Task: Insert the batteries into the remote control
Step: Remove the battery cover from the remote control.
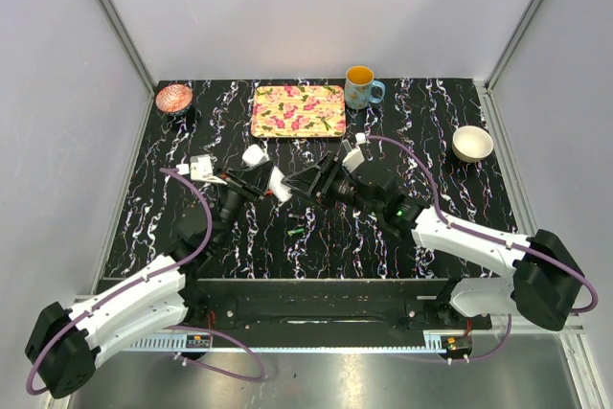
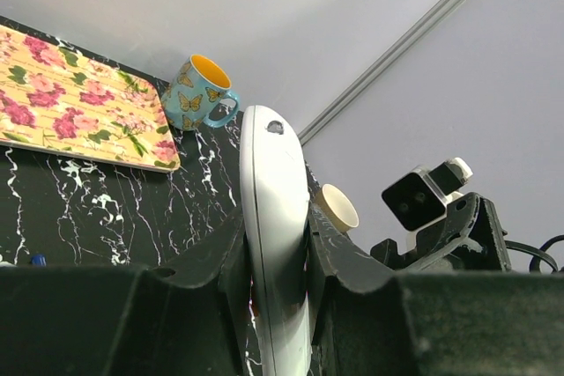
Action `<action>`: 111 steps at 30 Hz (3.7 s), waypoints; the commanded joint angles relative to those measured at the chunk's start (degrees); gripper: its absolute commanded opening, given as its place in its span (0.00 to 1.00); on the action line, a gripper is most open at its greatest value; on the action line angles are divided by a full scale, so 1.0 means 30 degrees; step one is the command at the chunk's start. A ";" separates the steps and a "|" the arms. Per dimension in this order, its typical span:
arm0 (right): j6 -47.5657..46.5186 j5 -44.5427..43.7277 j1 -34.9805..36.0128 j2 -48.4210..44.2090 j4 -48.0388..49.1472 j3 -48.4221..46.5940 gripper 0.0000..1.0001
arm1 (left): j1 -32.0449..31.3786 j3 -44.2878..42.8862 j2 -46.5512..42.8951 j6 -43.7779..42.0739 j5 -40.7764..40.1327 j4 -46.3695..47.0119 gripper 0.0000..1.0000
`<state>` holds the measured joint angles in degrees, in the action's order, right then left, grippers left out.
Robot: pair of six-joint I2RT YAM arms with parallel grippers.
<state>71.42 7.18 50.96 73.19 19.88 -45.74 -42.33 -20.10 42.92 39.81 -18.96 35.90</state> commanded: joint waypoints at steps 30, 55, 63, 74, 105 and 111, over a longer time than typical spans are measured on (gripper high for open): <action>-0.0486 0.0361 0.0005 -0.0987 0.1401 -0.0546 0.61 | -0.0364 -0.0946 -0.0331 -0.0144 -0.0213 -0.0247 0.00; -0.0866 0.0097 0.0006 -0.2013 0.0289 -0.0077 0.61 | -0.0364 -0.2001 -0.0917 0.0762 0.0753 -0.1944 0.00; -0.0867 0.0067 -0.0024 -0.2131 0.0024 0.0069 0.61 | -0.0364 -0.2383 -0.1005 0.1084 0.1369 -0.2562 0.00; -0.1217 -0.0079 -0.0024 -0.2657 -0.1059 -0.0253 0.71 | -0.0364 -0.2208 -0.0858 0.2344 0.0696 -0.3002 0.00; -0.9413 -0.1921 0.0151 -0.3362 -1.5845 -0.7014 0.79 | 0.0337 -0.2499 0.0137 0.4188 0.1887 -0.3146 0.00; -1.4485 -0.4677 0.0562 -0.1491 -2.1769 -1.1529 0.78 | 0.2886 -0.2501 0.2126 0.7088 0.7595 -0.2126 0.00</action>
<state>41.08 0.05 51.53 65.28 -30.70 -72.73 -36.99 -25.04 45.91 54.76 -9.67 24.51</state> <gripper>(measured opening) 0.784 0.286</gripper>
